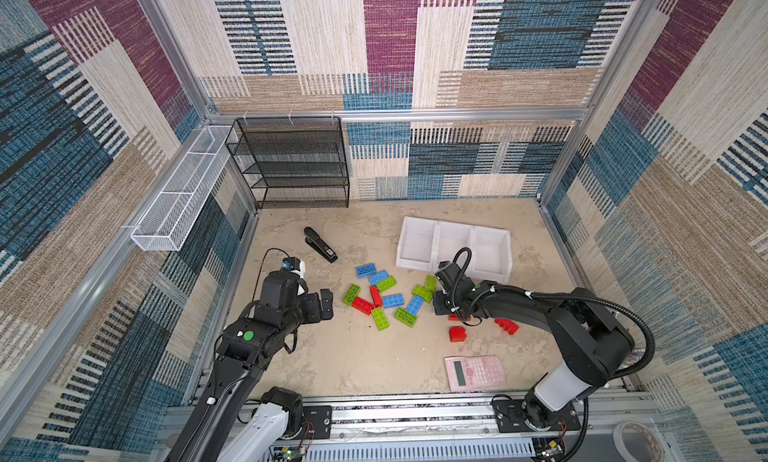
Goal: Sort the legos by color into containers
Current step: 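Grasp a blue brick near the bin with right gripper while left arm rises, then open the right gripper over the bin compartment nearest the left arm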
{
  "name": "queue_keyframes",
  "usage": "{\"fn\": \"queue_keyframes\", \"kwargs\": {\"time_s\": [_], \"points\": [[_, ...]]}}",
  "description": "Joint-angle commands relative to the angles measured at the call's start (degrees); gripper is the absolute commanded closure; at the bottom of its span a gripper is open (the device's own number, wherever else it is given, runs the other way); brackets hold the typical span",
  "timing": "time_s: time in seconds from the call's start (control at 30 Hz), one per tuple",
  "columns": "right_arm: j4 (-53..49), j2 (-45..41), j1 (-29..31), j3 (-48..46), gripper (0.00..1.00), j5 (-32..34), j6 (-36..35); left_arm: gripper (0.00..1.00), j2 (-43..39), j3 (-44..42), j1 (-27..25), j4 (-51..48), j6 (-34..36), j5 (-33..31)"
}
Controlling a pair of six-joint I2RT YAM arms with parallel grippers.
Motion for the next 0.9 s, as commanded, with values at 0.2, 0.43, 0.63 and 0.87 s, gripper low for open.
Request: {"fn": "queue_keyframes", "kwargs": {"time_s": [0.2, 0.43, 0.63, 0.87], "points": [[-1.02, -2.54, 0.18, 0.39, 0.65, 0.82, -0.44, 0.01, 0.04, 0.14, -0.08, -0.39, 0.05, 0.14], [-2.2, -7.62, 0.09, 1.84, 0.64, 0.36, -3.33, 0.01, 1.8, 2.96, -0.09, -0.31, -2.0, 3.23], [-1.95, -10.74, 0.01, 5.37, 0.64, -3.3, -5.75, 0.01, 6.1, 7.22, -0.15, -0.26, -0.89, 3.21], [-1.16, -6.72, -1.19, 14.3, 0.64, -6.03, -8.13, 0.01, 13.33, 10.81, -0.14, -0.47, 0.28, 3.28]]}}
